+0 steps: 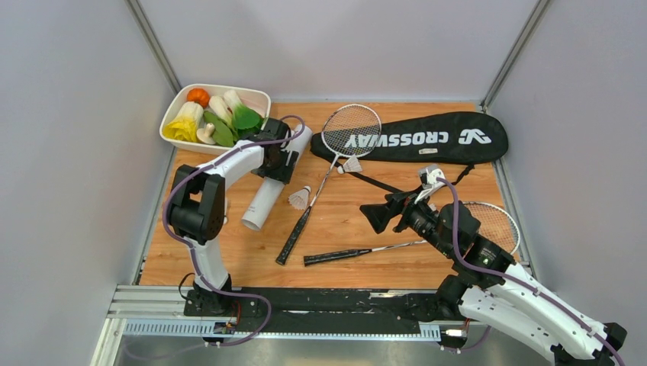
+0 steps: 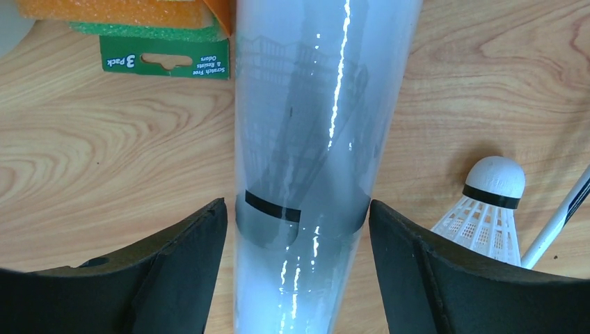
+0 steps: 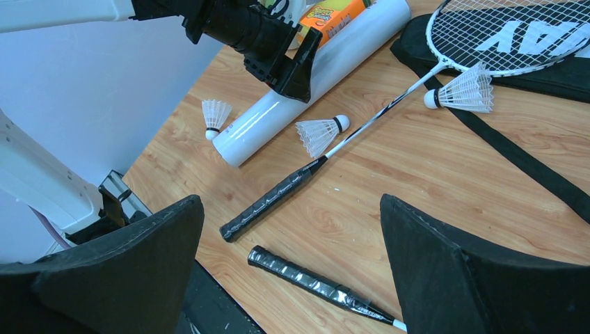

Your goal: Pack up the badminton gear

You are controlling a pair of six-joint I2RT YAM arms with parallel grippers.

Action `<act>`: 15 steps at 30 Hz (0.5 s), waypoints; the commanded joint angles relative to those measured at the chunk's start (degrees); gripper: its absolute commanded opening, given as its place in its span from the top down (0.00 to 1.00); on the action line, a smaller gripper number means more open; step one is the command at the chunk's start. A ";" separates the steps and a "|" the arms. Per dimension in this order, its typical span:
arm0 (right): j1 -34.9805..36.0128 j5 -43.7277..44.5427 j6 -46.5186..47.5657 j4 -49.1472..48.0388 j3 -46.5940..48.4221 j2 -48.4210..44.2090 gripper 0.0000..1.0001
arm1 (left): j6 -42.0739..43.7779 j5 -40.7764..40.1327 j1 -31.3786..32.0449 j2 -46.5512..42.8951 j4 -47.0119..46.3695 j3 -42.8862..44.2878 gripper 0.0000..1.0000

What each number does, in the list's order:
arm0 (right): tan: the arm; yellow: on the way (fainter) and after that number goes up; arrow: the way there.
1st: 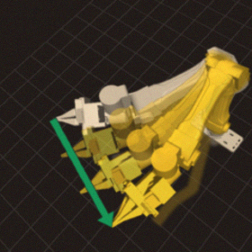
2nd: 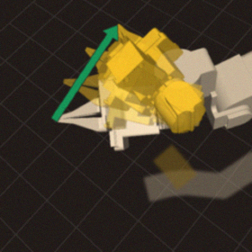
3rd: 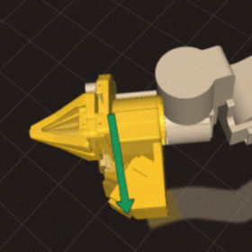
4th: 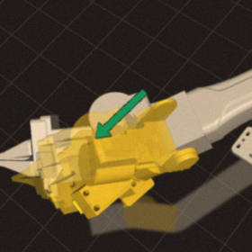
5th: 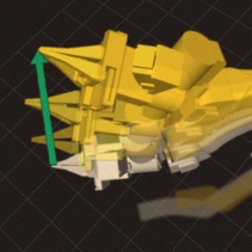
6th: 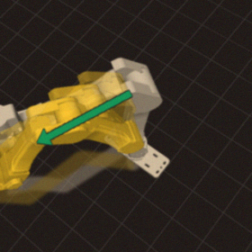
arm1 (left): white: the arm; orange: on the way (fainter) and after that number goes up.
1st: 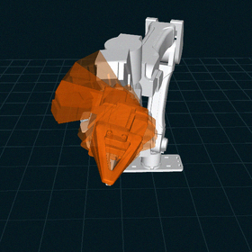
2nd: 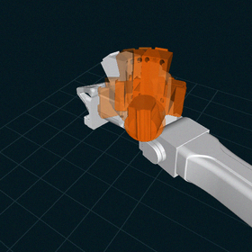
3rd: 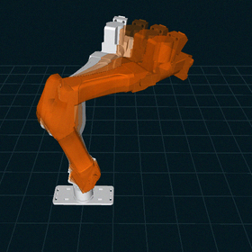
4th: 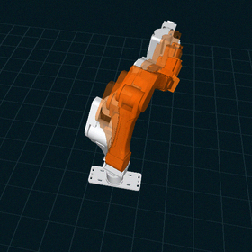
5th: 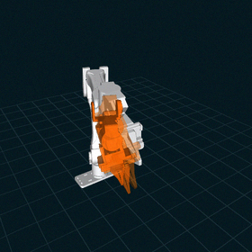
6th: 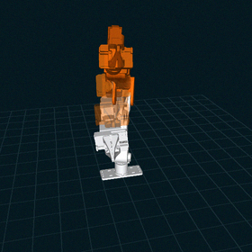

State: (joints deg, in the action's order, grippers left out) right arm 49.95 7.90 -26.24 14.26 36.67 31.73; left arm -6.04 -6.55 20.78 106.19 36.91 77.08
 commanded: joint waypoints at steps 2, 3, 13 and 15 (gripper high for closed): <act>0.06 -0.73 -0.39 -1.78 1.34 0.13 0.00 | 0.71 0.76 0.04 1.32 -1.53 0.12 0.20; 0.09 -0.93 -0.39 -1.76 1.45 0.39 0.00 | 0.51 1.08 0.00 1.57 -1.33 0.21 0.21; 0.06 -0.53 -1.08 -1.77 1.49 0.78 0.00 | -0.50 2.43 -0.03 2.49 1.18 1.19 0.35; 0.06 -0.48 -1.39 -1.77 1.39 0.75 0.00 | -0.73 3.02 0.04 2.07 1.28 1.01 0.39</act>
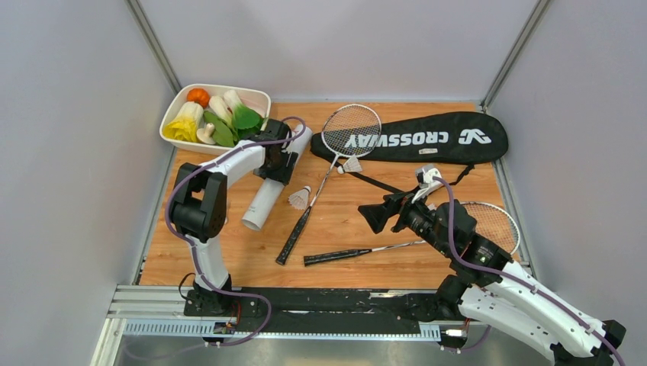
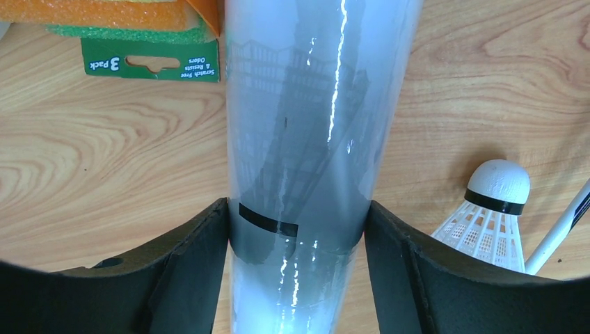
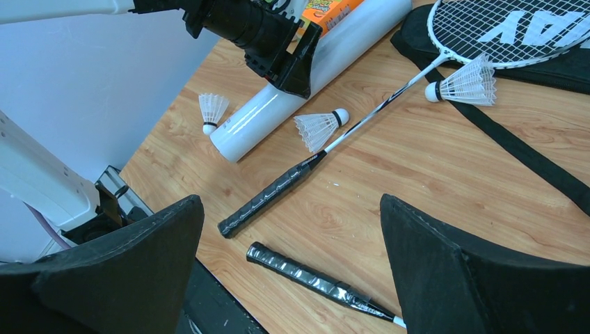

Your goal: Pack up the badminton gear

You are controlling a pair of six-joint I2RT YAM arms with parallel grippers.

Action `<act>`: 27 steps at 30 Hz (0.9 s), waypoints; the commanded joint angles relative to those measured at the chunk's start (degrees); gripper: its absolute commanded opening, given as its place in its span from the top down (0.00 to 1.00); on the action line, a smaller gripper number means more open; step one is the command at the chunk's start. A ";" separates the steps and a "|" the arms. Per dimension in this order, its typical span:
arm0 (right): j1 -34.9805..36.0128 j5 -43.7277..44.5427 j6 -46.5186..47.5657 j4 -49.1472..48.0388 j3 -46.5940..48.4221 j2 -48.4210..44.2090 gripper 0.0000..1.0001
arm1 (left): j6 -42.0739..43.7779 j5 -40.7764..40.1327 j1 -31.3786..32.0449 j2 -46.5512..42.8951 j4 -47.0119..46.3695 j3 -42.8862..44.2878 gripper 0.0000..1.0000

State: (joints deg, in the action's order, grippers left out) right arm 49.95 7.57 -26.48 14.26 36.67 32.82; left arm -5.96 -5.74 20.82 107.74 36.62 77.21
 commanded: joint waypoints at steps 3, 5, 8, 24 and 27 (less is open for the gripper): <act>0.06 0.26 -1.63 -1.92 0.99 -0.24 0.00 | -1.36 2.05 0.01 -1.05 1.95 0.92 0.46; 0.11 0.48 -1.95 -2.18 0.59 0.07 0.00 | -1.90 1.23 0.01 -2.53 2.31 1.30 0.52; 0.09 1.19 -2.97 -2.63 -0.27 1.02 0.00 | -2.26 1.11 -0.05 -5.71 3.00 1.98 0.57; 0.04 9.01 -10.95 -12.68 -2.80 10.70 0.00 | -4.87 11.64 -0.04 -23.12 1.33 -0.77 0.63; -0.08 10.44 -13.08 -18.03 -2.67 14.84 0.00 | -6.77 15.24 -0.03 -27.47 -2.00 -4.02 0.63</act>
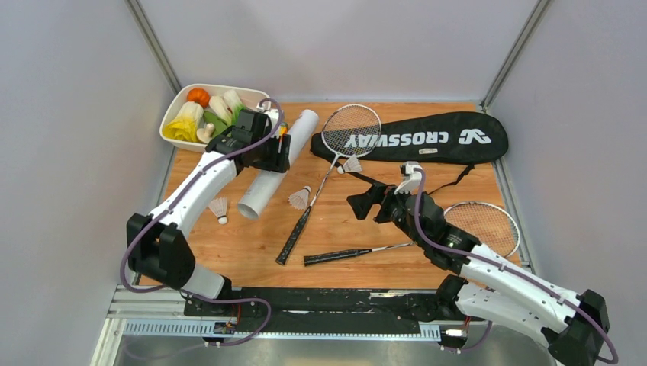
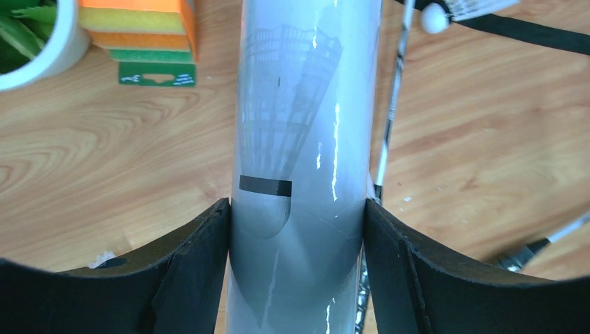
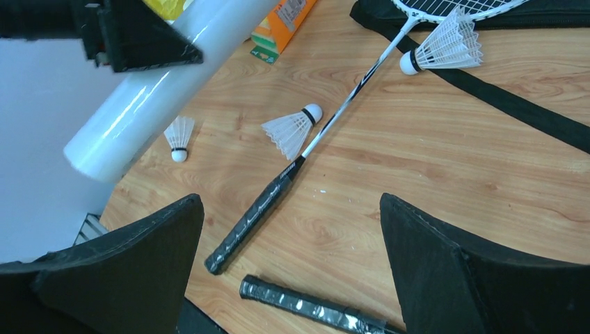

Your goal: Pack up the badminton gear

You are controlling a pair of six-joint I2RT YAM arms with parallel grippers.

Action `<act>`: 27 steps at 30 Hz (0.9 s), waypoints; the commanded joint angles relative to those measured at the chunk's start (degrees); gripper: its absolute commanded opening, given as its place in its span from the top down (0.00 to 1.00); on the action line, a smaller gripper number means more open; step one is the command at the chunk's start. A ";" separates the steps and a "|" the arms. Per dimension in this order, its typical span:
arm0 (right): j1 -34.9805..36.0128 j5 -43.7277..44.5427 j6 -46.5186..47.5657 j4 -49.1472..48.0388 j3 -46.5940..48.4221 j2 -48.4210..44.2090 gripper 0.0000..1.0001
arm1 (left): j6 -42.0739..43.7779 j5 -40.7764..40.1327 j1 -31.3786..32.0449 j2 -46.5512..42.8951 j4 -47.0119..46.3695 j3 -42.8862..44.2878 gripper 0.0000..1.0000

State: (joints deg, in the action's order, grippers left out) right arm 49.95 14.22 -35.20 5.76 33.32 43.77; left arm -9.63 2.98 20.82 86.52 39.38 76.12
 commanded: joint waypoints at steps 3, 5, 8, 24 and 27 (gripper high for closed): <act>-1.13 3.05 -8.81 -15.18 1.74 9.25 0.00 | -5.81 13.83 -0.07 -9.76 -8.70 -7.64 0.63; -1.87 0.55 -10.43 -19.86 3.15 13.60 0.00 | -8.33 19.22 0.00 -12.90 -13.51 -11.43 0.63; -2.89 -2.57 -12.07 -24.93 6.12 19.72 0.00 | -13.28 26.16 0.00 -17.74 -21.81 -17.55 0.63; -5.64 -13.24 -19.32 -40.31 9.74 31.13 0.07 | -20.43 46.38 0.07 -28.01 -36.79 -29.43 0.62; -5.66 -15.32 -17.91 -42.62 8.95 29.88 0.21 | -20.44 47.74 0.13 -27.65 -36.06 -29.42 0.62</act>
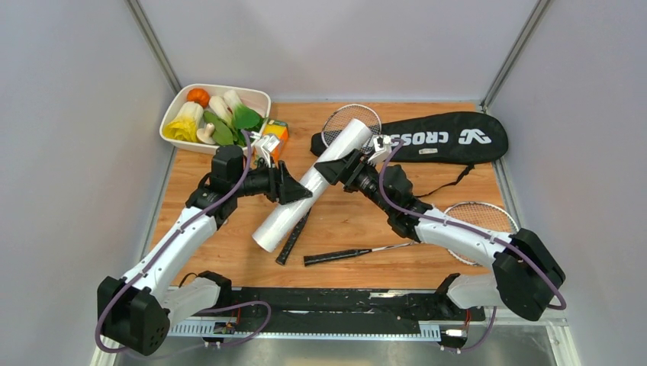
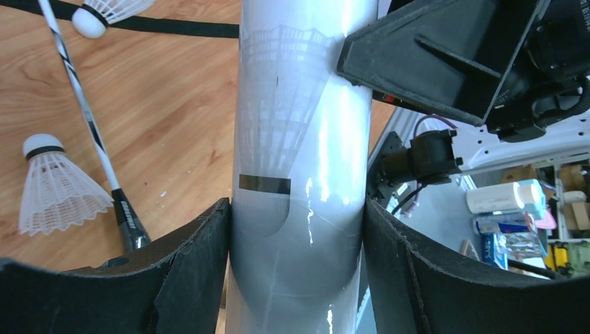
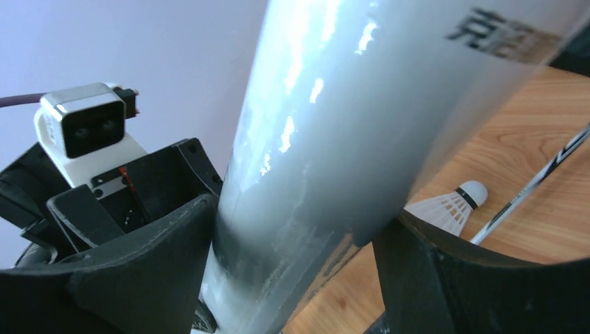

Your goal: Pack up the badminton gear

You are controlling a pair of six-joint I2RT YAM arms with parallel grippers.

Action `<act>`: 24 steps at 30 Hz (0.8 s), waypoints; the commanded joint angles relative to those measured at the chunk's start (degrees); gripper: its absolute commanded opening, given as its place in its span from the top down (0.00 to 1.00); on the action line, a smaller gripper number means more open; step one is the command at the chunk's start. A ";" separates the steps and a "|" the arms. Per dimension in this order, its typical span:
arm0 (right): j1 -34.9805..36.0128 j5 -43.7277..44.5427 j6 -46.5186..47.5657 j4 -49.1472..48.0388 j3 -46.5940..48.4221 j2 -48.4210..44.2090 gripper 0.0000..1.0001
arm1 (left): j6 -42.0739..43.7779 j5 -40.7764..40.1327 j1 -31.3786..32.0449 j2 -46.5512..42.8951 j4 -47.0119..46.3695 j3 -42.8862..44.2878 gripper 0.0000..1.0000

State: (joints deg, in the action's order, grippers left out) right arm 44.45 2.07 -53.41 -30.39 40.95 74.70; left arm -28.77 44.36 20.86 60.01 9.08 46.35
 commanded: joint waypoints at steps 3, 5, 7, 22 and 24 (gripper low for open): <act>-0.15 -3.16 0.66 -8.14 0.08 -2.71 0.32 | -1.10 8.35 0.11 -1.02 -4.99 0.69 0.56; -0.15 -4.22 0.84 -9.73 -0.85 -3.49 0.38 | -0.91 8.83 0.14 -1.10 -4.63 0.68 0.48; -0.15 -5.16 0.79 -11.23 -1.72 -4.12 0.41 | -0.78 9.24 0.14 -0.82 -4.43 0.58 0.40; -0.15 -6.03 0.93 -13.24 -2.97 -6.81 0.46 | -0.27 11.39 4.35 5.36 -3.89 2.09 0.26; -0.15 -5.85 0.35 -13.64 -3.19 -7.06 0.46 | -0.38 11.29 4.74 6.11 -4.13 2.04 0.26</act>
State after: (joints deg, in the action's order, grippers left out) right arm 44.42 -2.79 -50.48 -36.05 37.32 70.89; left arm -29.69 52.36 24.36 64.88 7.16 46.28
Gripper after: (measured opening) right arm 0.665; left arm 0.744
